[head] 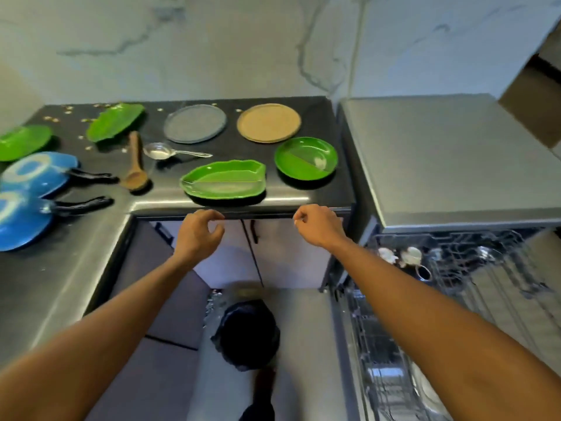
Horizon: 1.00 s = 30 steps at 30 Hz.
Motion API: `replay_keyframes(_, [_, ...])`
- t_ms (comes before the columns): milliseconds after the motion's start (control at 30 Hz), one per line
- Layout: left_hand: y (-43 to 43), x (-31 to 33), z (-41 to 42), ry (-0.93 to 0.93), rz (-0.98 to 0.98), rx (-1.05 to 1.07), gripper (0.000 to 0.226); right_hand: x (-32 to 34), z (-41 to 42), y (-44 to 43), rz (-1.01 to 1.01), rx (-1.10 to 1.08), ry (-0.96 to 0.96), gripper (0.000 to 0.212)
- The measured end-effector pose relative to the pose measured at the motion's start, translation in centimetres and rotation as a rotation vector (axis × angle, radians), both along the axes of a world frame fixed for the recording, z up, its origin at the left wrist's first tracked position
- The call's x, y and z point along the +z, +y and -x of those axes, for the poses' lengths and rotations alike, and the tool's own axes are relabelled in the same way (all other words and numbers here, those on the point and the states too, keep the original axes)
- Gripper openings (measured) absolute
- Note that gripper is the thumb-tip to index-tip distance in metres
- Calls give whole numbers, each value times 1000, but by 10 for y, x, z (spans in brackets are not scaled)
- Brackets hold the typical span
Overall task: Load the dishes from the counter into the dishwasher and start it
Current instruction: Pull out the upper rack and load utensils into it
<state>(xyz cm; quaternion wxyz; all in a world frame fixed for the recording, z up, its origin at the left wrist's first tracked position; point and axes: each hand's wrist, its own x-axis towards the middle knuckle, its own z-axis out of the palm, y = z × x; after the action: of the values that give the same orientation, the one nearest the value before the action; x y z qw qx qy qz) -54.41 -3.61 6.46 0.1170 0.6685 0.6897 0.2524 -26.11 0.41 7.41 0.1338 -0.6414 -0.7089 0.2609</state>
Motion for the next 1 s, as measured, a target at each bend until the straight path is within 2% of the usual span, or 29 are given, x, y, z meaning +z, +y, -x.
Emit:
replay_keyframes(133, [26,-6,73,20,39,132,34,5,81,49,-39,82,11,17])
replay_keyframes(233, [55,-15,126,53,123,205,54,4,149,95,-57,132,32,20])
replay_keyframes(367, [88,-25,167,88,221,162,88,8,223,149,-97,167,49,21])
replay_keyframes(567, [112,-44,188,192,396,54,126,10,309,219,-81,260,14,28])
replay_keyframes(667, [112,-53,186,232,415,41,125,5,336,248,-71,344,-56,45])
replay_keyframes(867, [114,-56,188,239,444,36,117,-4,374,278,-64,495,-167,95])
replay_keyframes(1000, [115,-57,189,229,457,26,118,-7,400,285,-48,608,-176,105])
